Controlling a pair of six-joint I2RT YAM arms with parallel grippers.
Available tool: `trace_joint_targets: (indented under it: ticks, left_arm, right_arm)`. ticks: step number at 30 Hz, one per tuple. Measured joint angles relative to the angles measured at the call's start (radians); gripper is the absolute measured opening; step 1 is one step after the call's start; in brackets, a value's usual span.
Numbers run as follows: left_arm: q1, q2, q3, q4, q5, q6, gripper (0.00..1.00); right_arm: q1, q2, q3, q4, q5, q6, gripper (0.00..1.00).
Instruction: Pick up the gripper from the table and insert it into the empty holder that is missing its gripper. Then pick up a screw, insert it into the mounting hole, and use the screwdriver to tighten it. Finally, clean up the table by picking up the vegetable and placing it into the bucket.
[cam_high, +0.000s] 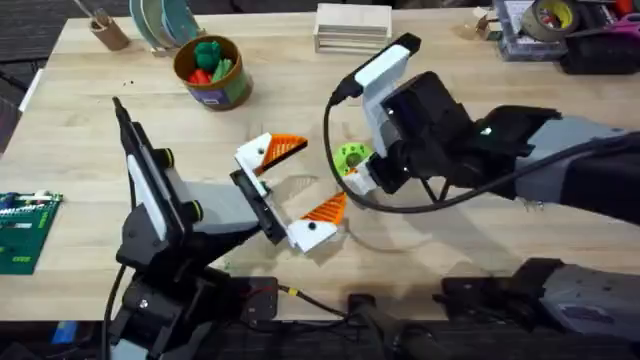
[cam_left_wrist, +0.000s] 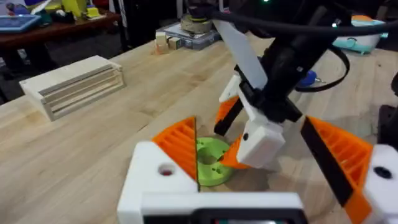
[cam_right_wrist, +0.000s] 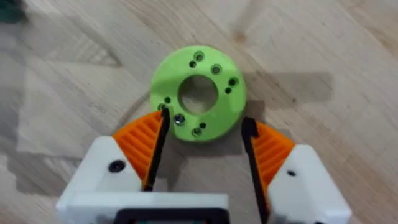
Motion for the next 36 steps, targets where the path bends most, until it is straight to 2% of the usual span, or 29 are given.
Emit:
trace_joint_targets:
  ticks: [11, 13, 16, 18, 36]
  left_arm:
    - [0.0, 0.0, 0.0, 0.0, 0.0, 0.0, 0.993]
    - [0.0, 0.0, 0.0, 0.0, 0.0, 0.0, 0.992]
    - [0.0, 0.0, 0.0, 0.0, 0.0, 0.0, 0.993]
    - [0.0, 0.0, 0.0, 0.0, 0.0, 0.0, 0.993]
    - [0.0, 0.0, 0.0, 0.0, 0.004, 0.0, 0.993]
  right_arm:
    - [0.035, 0.0, 0.0, 0.035, 0.014, 0.0, 0.751]
    - [0.035, 0.0, 0.0, 0.035, 0.014, 0.0, 0.696]
    - [0.035, 0.0, 0.0, 0.035, 0.014, 0.0, 0.517]
    - [0.035, 0.0, 0.0, 0.035, 0.014, 0.0, 0.461]
    - [0.061, 0.0, 0.0, 0.023, -0.013, -0.008, 0.442]
